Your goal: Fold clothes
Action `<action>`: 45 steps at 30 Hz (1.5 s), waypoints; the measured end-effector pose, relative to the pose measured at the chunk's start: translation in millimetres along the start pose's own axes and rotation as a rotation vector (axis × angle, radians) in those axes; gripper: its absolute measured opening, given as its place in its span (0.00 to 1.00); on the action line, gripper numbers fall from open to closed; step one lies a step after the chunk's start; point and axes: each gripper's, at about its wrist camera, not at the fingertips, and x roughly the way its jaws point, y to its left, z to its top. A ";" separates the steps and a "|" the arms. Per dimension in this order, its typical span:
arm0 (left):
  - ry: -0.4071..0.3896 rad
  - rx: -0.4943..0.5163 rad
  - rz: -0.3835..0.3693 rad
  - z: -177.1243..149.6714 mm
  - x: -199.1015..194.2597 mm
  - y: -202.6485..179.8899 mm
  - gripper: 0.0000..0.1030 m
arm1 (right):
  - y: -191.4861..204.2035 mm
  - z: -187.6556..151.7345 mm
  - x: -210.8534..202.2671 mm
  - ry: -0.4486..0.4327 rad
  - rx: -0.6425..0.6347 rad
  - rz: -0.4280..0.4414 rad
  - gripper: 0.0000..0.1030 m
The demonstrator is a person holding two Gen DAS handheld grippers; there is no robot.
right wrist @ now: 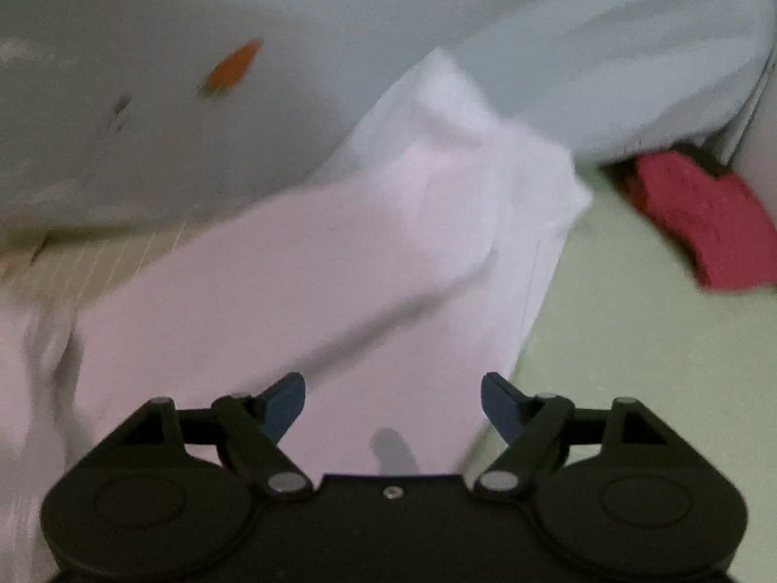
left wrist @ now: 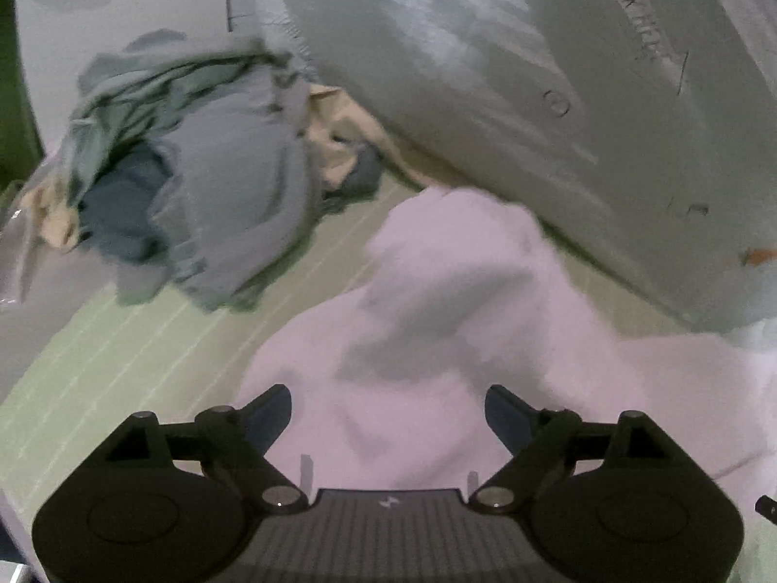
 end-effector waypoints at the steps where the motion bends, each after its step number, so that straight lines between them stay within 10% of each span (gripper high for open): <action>1: 0.009 0.007 0.000 -4.8 -1.4 7.5 0.85 | 4.2 -13.0 -7.9 0.009 -0.002 0.008 0.78; 20: 0.100 0.223 -0.103 -38.6 -11.0 127.7 0.86 | 125.7 -163.7 -130.0 -0.081 0.235 -0.023 0.80; 40: 0.106 0.179 -0.104 -52.3 -28.2 159.0 0.86 | 192.7 -179.7 -116.1 0.006 0.162 0.070 0.80; 43: 0.097 0.187 -0.097 -54.6 -30.5 148.9 0.86 | 189.5 -181.5 -100.0 0.045 0.145 0.075 0.62; 45: 0.095 0.185 -0.093 -56.2 -30.9 140.0 0.86 | 180.9 -182.0 -93.2 0.062 0.133 0.100 0.31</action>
